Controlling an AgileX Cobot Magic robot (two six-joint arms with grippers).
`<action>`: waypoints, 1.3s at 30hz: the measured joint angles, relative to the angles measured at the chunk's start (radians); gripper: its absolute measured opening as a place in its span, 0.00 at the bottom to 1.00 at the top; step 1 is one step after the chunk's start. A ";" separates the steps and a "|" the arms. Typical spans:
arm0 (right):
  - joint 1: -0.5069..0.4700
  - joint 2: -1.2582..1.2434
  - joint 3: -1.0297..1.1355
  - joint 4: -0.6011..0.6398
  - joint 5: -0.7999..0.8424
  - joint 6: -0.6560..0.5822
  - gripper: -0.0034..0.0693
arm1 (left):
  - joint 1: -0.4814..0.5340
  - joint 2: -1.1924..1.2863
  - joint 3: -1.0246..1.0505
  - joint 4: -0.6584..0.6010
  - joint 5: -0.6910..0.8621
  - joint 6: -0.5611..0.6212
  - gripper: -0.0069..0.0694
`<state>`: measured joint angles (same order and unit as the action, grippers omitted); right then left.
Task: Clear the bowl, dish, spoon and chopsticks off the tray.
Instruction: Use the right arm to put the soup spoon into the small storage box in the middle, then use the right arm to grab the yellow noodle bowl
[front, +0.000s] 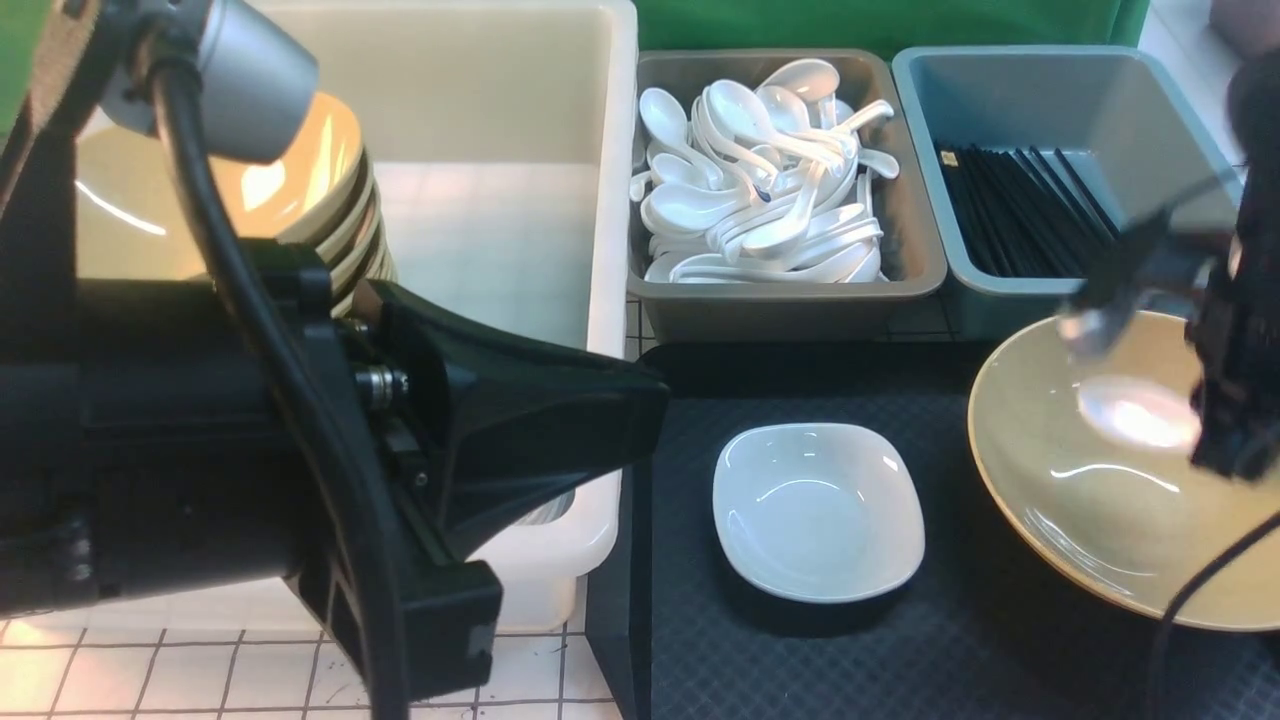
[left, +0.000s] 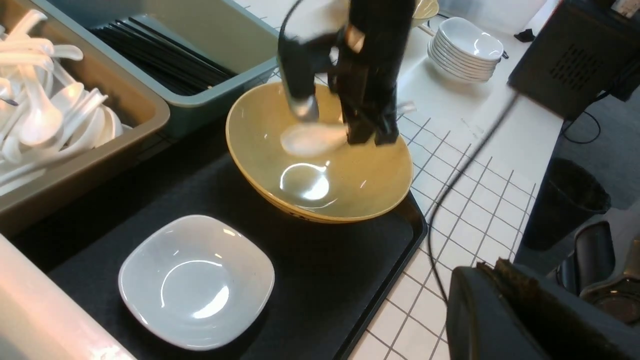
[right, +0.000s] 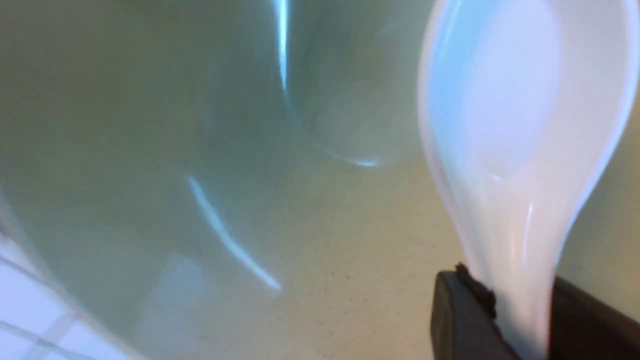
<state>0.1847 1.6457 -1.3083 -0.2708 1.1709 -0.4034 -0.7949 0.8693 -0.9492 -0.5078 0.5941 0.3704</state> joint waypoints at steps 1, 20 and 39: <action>0.009 -0.027 -0.022 0.017 -0.001 0.042 0.27 | 0.000 0.000 0.000 0.000 -0.012 0.000 0.09; 0.038 0.525 -0.786 0.600 -0.639 0.045 0.27 | 0.206 0.000 0.000 0.162 -0.167 -0.274 0.09; 0.057 0.642 -0.925 0.603 -0.568 0.002 0.78 | 0.209 0.000 0.000 0.163 -0.153 -0.281 0.09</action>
<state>0.2420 2.2874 -2.2333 0.3322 0.6026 -0.4017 -0.5864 0.8693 -0.9492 -0.3445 0.4410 0.0895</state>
